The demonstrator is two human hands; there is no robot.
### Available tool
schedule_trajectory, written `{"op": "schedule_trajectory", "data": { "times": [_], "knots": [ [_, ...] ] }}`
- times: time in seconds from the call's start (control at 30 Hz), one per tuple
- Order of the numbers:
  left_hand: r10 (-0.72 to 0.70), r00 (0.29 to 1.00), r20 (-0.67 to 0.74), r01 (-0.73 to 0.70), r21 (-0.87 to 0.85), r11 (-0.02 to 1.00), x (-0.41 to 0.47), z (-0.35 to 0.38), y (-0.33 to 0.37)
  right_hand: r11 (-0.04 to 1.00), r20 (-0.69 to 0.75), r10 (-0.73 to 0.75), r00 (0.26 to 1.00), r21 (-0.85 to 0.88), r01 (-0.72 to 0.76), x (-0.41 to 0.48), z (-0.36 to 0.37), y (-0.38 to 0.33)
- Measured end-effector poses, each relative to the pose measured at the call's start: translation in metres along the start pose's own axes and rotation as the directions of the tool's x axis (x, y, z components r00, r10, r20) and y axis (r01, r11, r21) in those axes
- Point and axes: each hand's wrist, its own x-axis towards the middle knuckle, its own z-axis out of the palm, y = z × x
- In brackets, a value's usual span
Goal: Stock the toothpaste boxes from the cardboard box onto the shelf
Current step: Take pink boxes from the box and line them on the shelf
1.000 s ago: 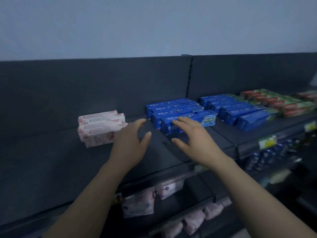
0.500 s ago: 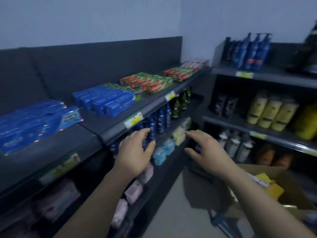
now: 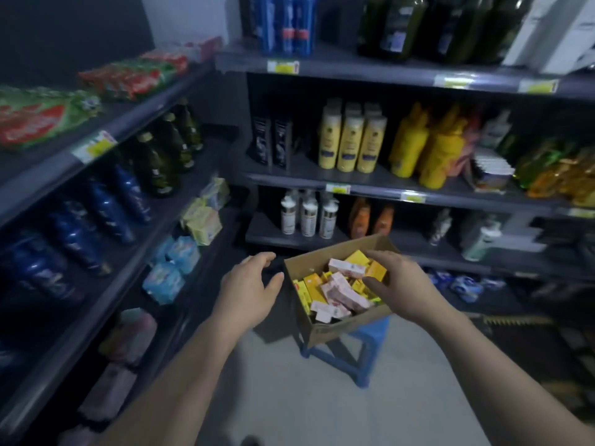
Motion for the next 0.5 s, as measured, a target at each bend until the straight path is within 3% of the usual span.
{"op": "schedule_trajectory", "data": {
  "times": [0.23, 0.5],
  "knots": [
    [-0.04, 0.975, 0.218, 0.05, -0.042, 0.998, 0.097, 0.078, -0.011, 0.974, 0.068, 0.221, 0.973, 0.04, -0.224, 0.05, 0.032, 0.075],
    [-0.1, 0.89, 0.445, 0.093, 0.038, 0.995, 0.207, 0.16, -0.04, 0.907, 0.211, 0.408, 0.888, 0.016, -0.42, 0.123, 0.087, 0.142]
  ]
}}
